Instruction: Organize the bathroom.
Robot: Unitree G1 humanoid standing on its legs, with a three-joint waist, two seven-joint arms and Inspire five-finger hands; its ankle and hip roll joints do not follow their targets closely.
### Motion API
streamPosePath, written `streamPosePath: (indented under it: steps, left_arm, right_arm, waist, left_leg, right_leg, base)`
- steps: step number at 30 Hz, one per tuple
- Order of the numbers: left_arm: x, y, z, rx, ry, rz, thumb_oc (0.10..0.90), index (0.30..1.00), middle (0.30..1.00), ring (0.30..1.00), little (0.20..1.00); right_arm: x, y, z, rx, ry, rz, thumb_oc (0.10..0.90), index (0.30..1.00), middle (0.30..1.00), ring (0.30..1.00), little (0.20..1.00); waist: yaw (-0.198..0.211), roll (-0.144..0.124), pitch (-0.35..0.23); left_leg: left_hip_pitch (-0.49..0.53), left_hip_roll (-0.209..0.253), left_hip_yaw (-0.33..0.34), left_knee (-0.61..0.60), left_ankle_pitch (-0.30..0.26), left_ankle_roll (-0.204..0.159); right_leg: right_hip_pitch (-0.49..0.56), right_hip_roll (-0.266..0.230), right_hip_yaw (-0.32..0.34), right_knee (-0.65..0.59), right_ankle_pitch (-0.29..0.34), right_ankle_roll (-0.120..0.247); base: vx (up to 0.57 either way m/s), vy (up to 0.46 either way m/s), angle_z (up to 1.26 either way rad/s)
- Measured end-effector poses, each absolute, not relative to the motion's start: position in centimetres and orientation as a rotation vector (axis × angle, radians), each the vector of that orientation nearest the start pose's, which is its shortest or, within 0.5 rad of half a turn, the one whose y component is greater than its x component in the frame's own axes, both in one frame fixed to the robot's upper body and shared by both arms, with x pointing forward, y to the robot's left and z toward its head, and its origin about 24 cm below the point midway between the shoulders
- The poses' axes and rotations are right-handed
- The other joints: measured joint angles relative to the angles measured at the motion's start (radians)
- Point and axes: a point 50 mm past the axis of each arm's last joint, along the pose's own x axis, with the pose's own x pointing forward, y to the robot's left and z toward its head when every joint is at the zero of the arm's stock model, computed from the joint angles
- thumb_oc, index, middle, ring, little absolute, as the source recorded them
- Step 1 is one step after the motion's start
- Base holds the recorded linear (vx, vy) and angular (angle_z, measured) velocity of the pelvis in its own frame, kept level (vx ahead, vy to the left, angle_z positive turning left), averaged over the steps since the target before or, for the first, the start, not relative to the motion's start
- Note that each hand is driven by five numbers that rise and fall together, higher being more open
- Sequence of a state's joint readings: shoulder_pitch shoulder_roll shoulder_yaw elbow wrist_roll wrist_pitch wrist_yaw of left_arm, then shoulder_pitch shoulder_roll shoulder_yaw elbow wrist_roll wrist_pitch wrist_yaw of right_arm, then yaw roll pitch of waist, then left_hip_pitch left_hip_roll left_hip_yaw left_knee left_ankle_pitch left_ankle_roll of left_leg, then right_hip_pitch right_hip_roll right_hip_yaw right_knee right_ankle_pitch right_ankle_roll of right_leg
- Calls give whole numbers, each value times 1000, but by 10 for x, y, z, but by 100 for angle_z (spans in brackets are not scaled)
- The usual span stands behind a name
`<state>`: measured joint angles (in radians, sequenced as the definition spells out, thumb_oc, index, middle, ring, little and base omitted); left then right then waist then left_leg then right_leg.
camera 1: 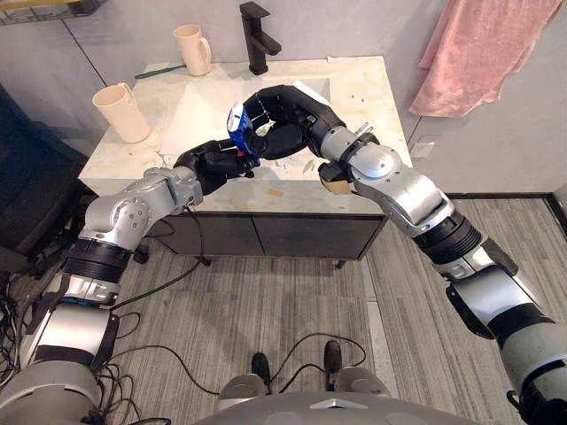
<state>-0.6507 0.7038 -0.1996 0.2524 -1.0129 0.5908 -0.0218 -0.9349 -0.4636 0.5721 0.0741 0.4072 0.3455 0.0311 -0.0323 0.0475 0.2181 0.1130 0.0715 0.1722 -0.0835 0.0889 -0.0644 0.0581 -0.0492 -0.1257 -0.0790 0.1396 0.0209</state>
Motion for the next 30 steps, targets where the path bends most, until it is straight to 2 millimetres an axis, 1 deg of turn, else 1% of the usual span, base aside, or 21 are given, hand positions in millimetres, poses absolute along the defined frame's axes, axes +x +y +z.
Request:
streamPosePath:
  steps: [4,5,6,7,24,30]
  left_arm:
    - [346,206,151,-191,302,-291,400,300,300,300,300]
    - [346,206,151,-191,302,-291,414,321,321,321,321]
    - [346,206,151,-191,302,-291,519,479,479,479,479]
    - [346,206,151,-191,302,-293,800,900,900,900,900]
    - [345,205,151,-187,302,-288,800,900,900,900,900]
    - [339,204,149,-188,292,-295,800,900,900,900,900]
  right_arm:
    - [341,-53,219,-432,-255,617,400,300,300,300,300]
    - [341,-53,219,-433,-255,617,400,300,300,300,300]
    - [341,-53,219,-432,-255,616,400,300,300,300,300]
    - [341,-53,219,-432,-255,615,400,300,300,300,300]
    - [342,-58,220,-435,-258,587,400,300,300,300,300]
    - [342,-58,220,-434,-257,585,400,300,300,300,300]
  waist:
    - [0,0,0]
    - [0,0,0]
    - [0,0,0]
    - [0,0,0]
    - [1,1,0]
    - [3,2,1]
  left_leg:
    - [0,0,0,0,0,0]
    - [0,0,0,0,0,0]
    - [0,0,0,0,0,0]
    - [0,0,0,0,0,0]
    - [0,0,0,0,1,0]
    - [0,0,-1,0,1,0]
  right_leg:
    - [0,0,0,0,0,0]
    - [0,0,0,0,0,0]
    - [0,0,0,0,0,0]
    - [0,0,0,0,0,0]
    - [0,0,0,0,0,0]
    - [1,0,-1,0,0,0]
  base:
    - [0,0,0]
    - [0,0,0]
    - [0,0,0]
    - [0,0,0]
    - [0,0,0]
    - [0,0,0]
